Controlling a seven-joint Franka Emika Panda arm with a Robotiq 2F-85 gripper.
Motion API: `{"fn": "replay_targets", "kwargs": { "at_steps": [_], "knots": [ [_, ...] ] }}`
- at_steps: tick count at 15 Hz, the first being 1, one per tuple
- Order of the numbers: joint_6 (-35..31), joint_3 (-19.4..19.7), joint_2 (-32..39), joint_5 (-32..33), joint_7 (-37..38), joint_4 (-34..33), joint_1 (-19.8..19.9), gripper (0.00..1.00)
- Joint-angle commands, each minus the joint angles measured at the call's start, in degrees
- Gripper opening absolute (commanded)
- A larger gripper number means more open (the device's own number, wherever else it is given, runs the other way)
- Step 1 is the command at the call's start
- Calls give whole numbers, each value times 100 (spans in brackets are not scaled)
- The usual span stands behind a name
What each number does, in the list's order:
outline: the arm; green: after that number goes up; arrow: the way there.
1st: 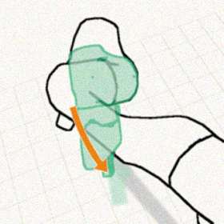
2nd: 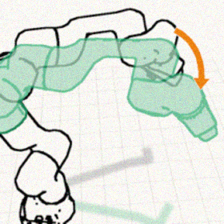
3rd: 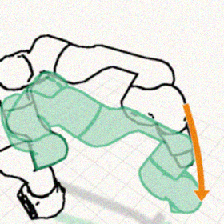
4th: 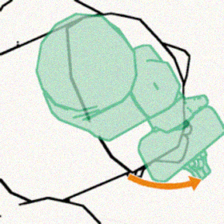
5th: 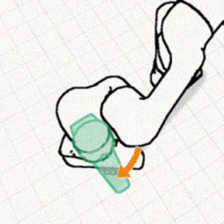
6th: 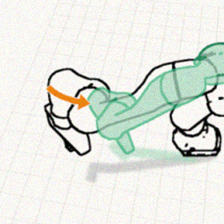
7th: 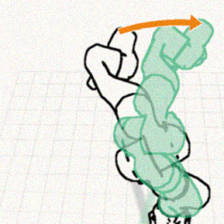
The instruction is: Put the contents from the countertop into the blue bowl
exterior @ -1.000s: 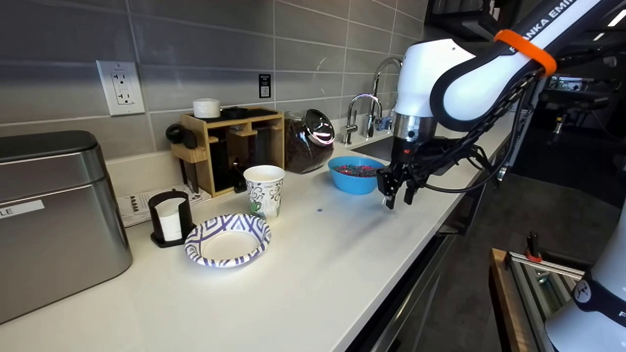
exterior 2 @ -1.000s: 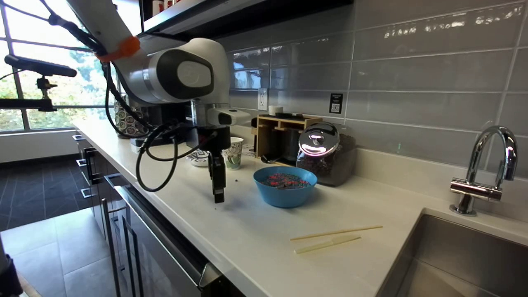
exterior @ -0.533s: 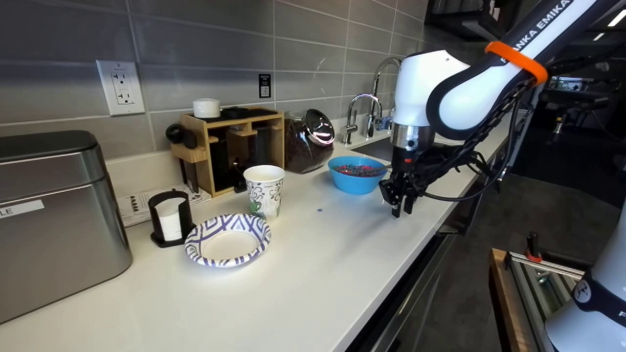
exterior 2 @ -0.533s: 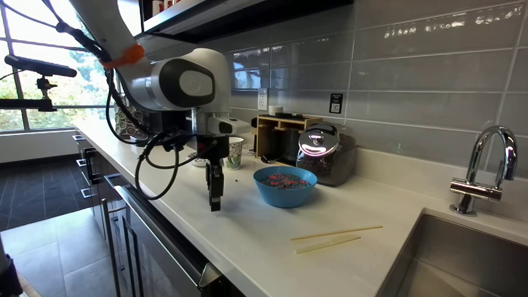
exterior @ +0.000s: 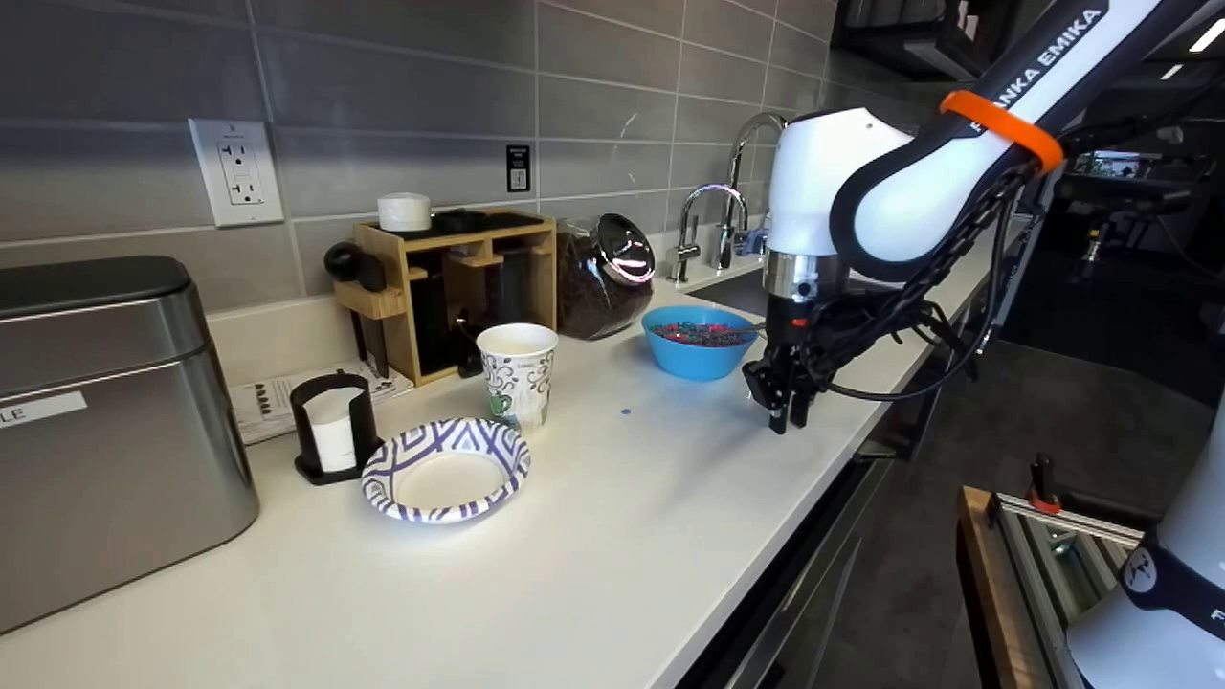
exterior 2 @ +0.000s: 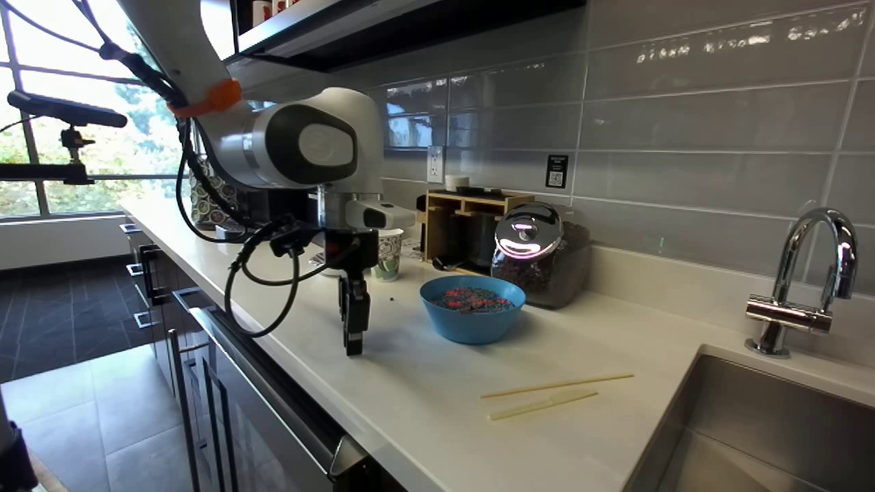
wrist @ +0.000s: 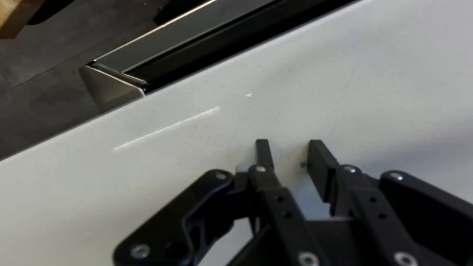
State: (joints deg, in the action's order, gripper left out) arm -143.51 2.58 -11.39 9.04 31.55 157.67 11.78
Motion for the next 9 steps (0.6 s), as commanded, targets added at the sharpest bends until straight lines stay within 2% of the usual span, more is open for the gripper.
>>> {"fn": "replay_targets", "kwargs": {
  "at_steps": [1, 5, 7, 9],
  "knots": [
    [-72, 29, 90, -175, -219, -5, -63, 26],
    [-116, 25, 128, -145, -262, -16, -69, 16],
    [-134, 28, 147, -129, -294, -23, -66, 3],
    [-149, 34, 174, -114, -328, -28, -64, 0]
  ]
}}
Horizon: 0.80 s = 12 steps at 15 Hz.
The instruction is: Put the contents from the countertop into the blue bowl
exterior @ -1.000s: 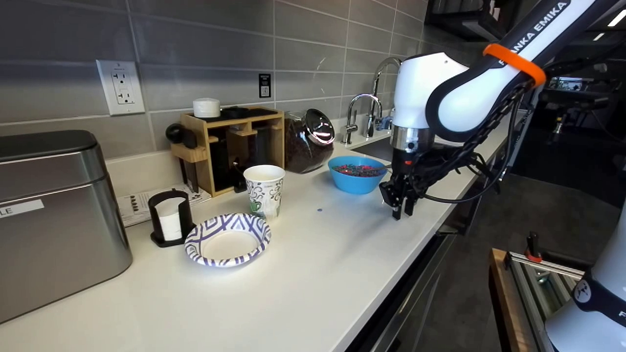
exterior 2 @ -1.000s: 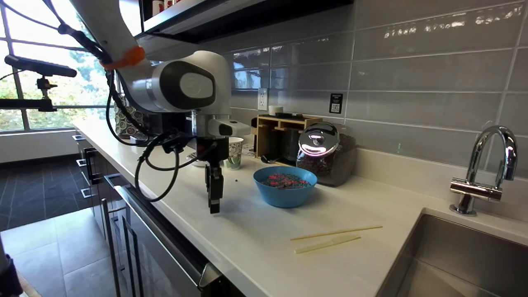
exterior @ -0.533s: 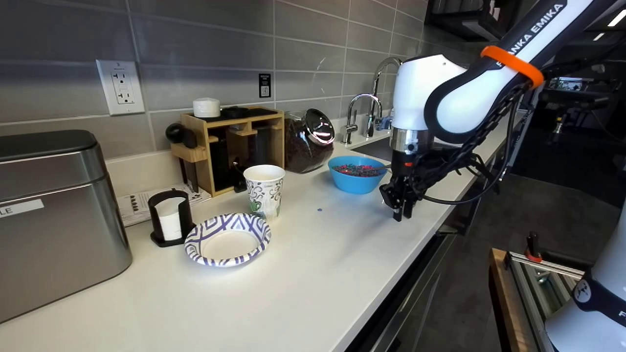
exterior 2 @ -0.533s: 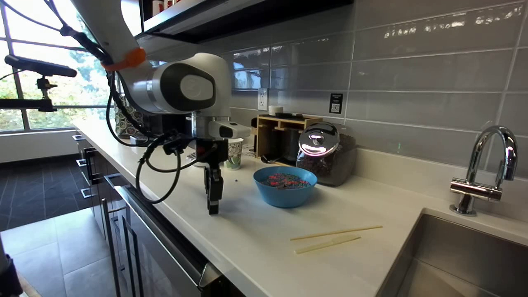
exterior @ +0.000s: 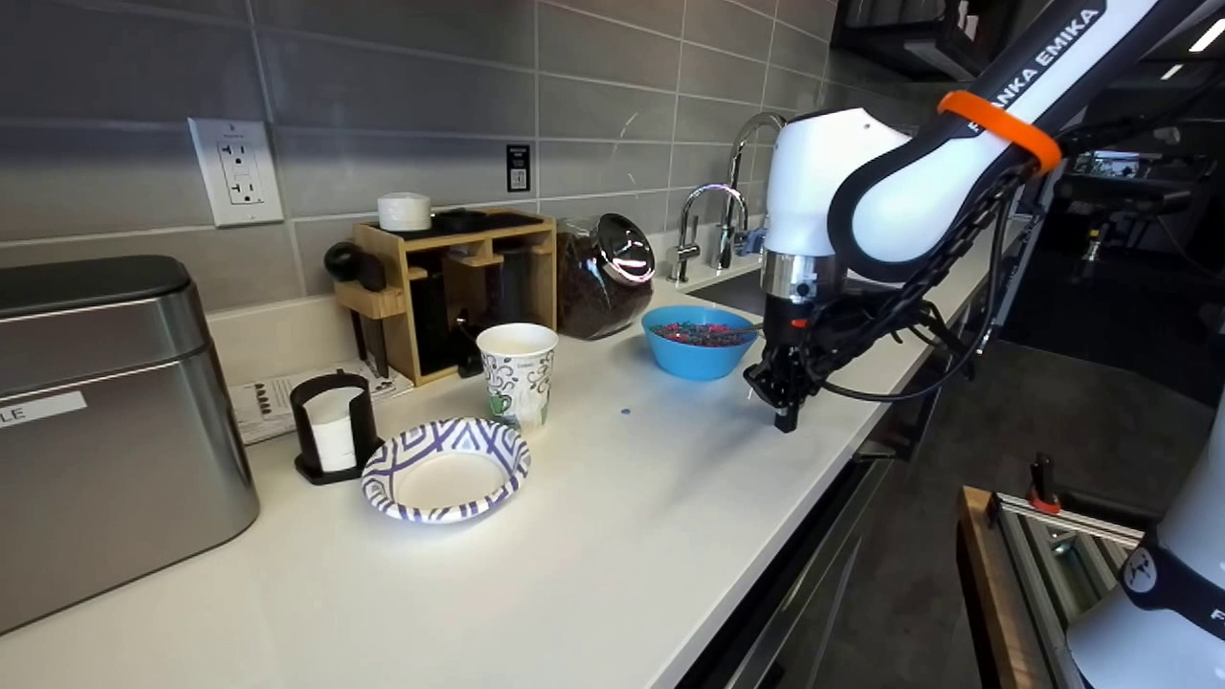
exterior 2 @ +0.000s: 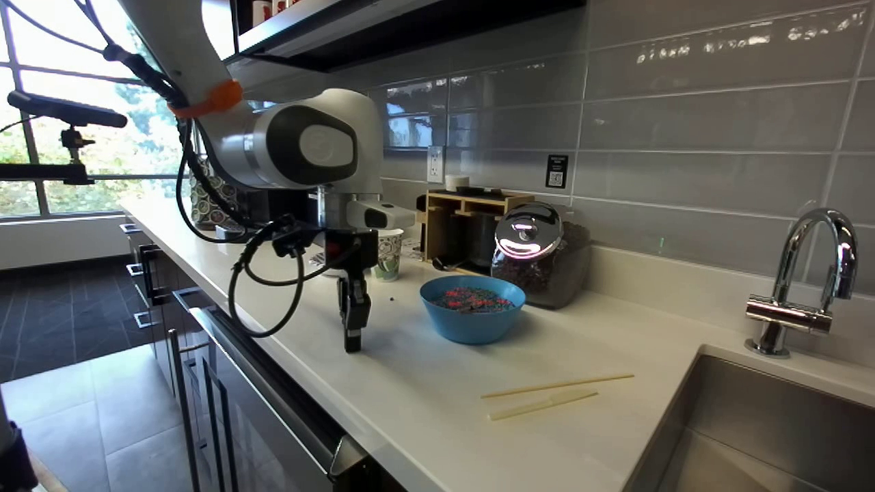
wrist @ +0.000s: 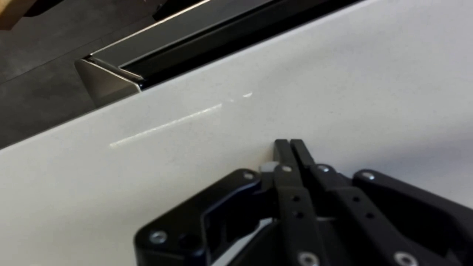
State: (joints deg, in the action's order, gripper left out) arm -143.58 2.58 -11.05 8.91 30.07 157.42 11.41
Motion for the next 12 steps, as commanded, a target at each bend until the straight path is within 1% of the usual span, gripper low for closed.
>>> {"fn": "replay_targets", "kwargs": {
  "at_steps": [1, 5, 8, 9, 12],
  "knots": [
    [-141, 35, 142, -100, -198, -6, -26, 0],
    [-105, 58, 24, -195, -332, -6, -53, 0],
    [6, 106, -302, -497, -400, -37, -69, 0],
    [-49, 125, -627, -594, -414, 242, -56, 0],
    [128, 125, -725, -727, -351, -31, 18, 0]
  ]
}}
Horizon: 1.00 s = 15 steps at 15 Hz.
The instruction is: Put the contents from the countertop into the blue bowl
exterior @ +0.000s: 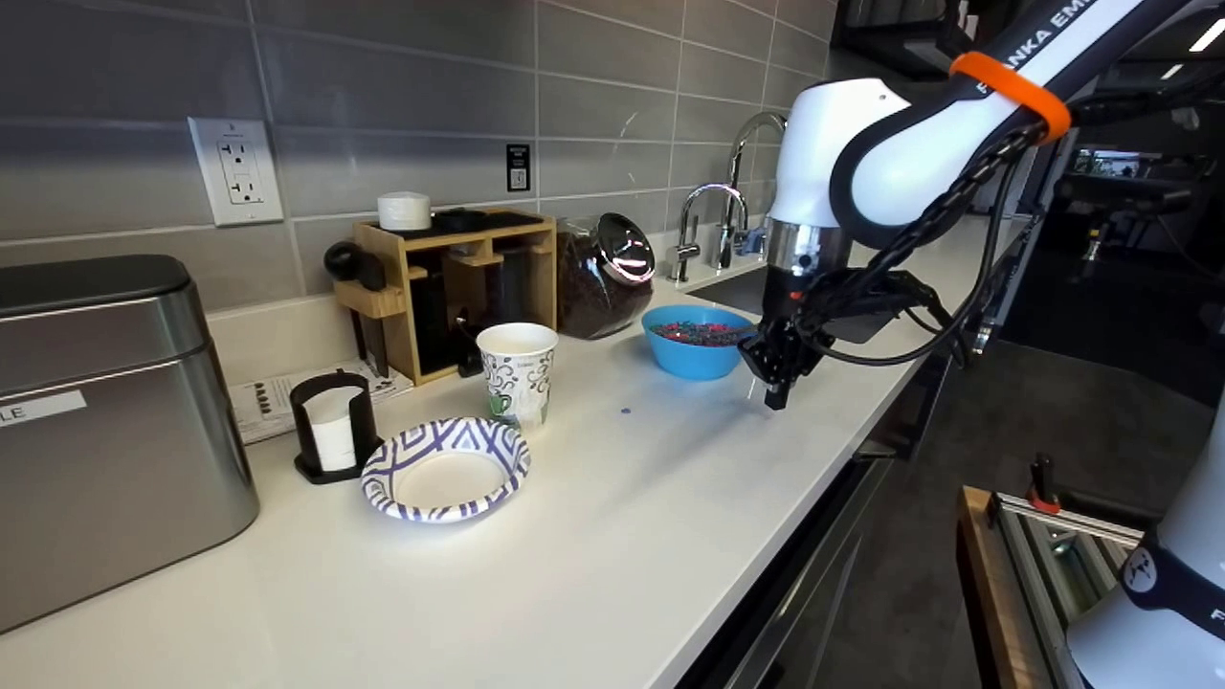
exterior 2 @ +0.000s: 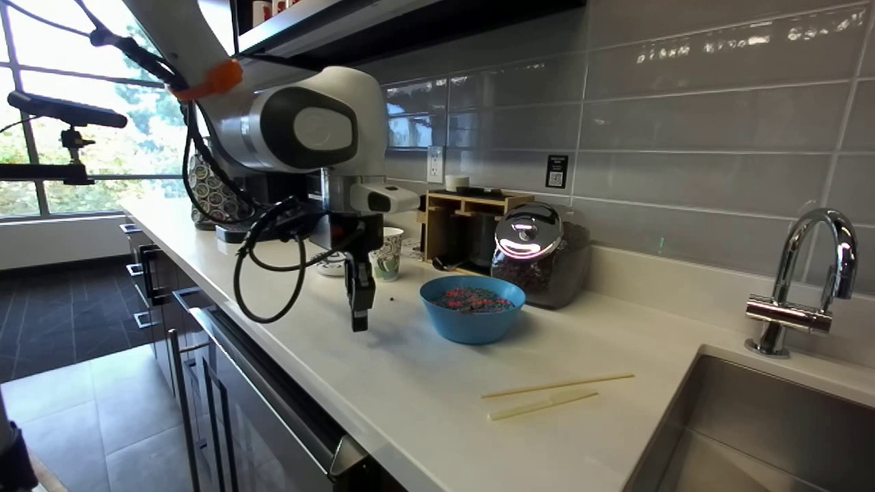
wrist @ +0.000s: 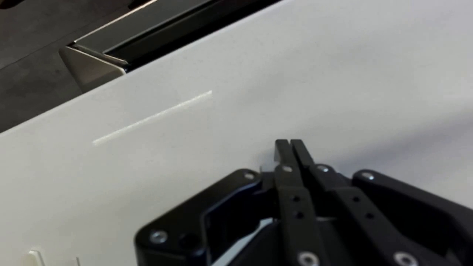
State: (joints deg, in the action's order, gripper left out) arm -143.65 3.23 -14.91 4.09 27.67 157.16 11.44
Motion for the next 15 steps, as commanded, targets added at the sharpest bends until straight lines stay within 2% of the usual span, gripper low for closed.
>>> {"fn": "replay_targets", "kwargs": {
  "at_steps": [1, 2, 6, 12, 15],
  "knots": [
    [105, 49, -435, -251, -72, 36, 44, 0],
    [-54, 33, -621, -258, 7, 205, 83, 0],
    [-466, -84, -705, -522, 621, 9, 241, 0],
    [-1605, -581, -354, -67, 1692, -243, 834, 0],
    [-2020, -892, -111, 348, 2316, -378, 1307, 0]
  ]
}}
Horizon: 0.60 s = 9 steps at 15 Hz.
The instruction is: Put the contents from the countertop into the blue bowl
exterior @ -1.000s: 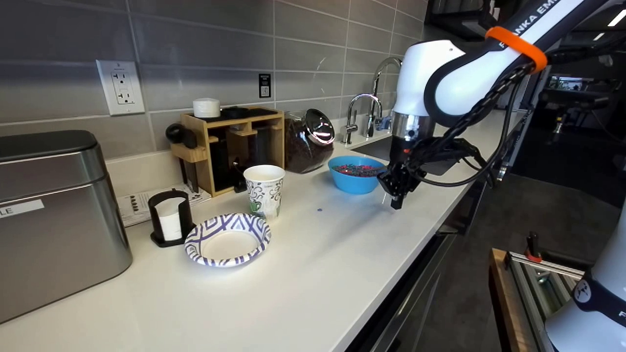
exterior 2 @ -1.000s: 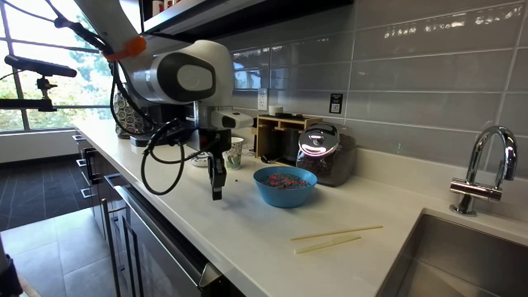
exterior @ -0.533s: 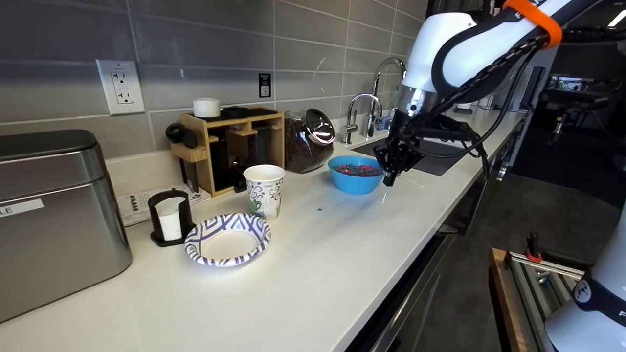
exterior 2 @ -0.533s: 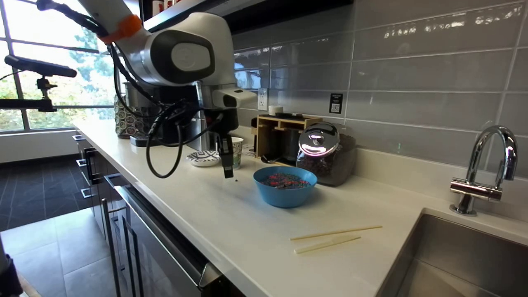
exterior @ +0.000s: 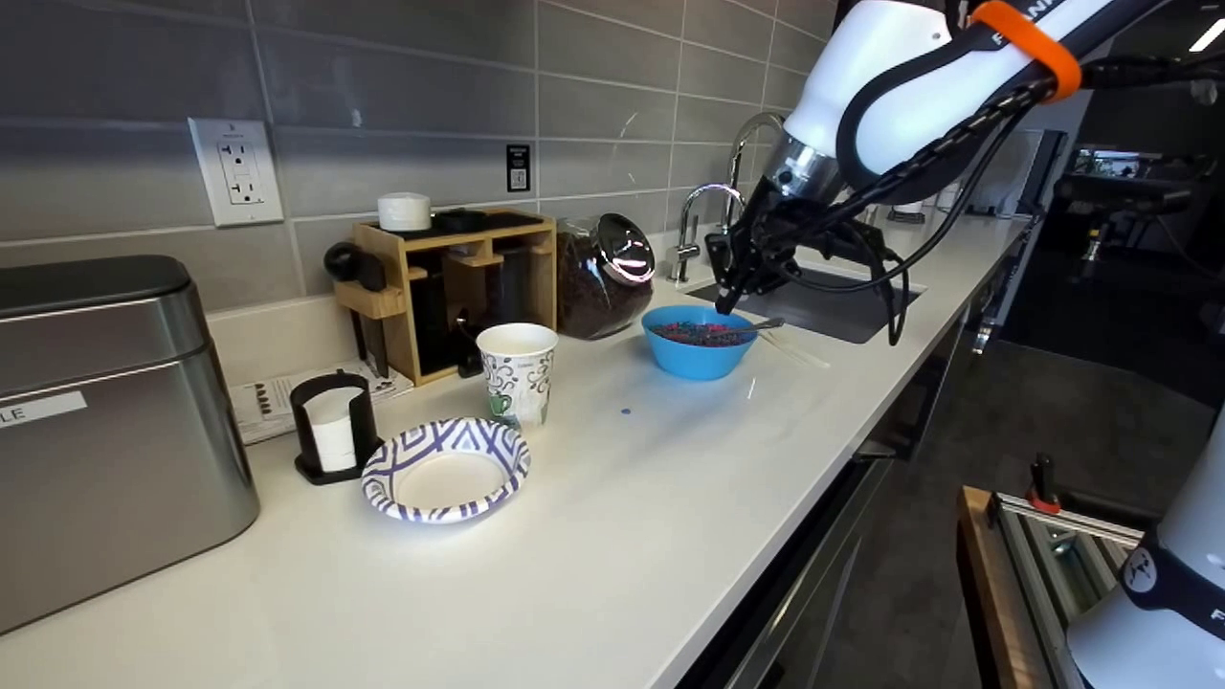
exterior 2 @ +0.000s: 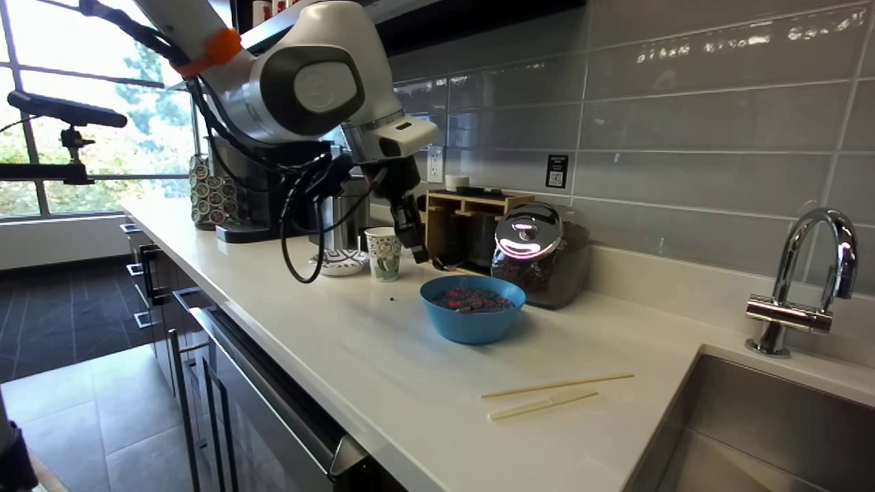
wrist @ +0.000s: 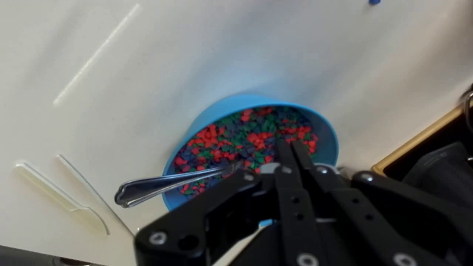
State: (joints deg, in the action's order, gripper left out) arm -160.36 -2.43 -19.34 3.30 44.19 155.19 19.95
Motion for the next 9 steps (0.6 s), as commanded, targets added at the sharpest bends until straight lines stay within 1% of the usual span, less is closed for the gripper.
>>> {"fn": "replay_targets", "kwargs": {
  "at_steps": [1, 3, 4, 5, 7, 9],
  "knots": [
    [-409, -422, 417, 618, 894, -232, 617, 0],
    [-472, -580, 529, 1064, 1358, -298, 890, 0],
    [-424, -594, 566, 1212, 1544, -339, 925, 25],
    [-393, -587, 596, 1332, 1710, -372, 930, 25],
    [-360, -522, 634, 1478, 1934, -422, 855, 40],
    [-364, -437, 608, 1456, 1981, -431, 696, 56]
  ]
}}
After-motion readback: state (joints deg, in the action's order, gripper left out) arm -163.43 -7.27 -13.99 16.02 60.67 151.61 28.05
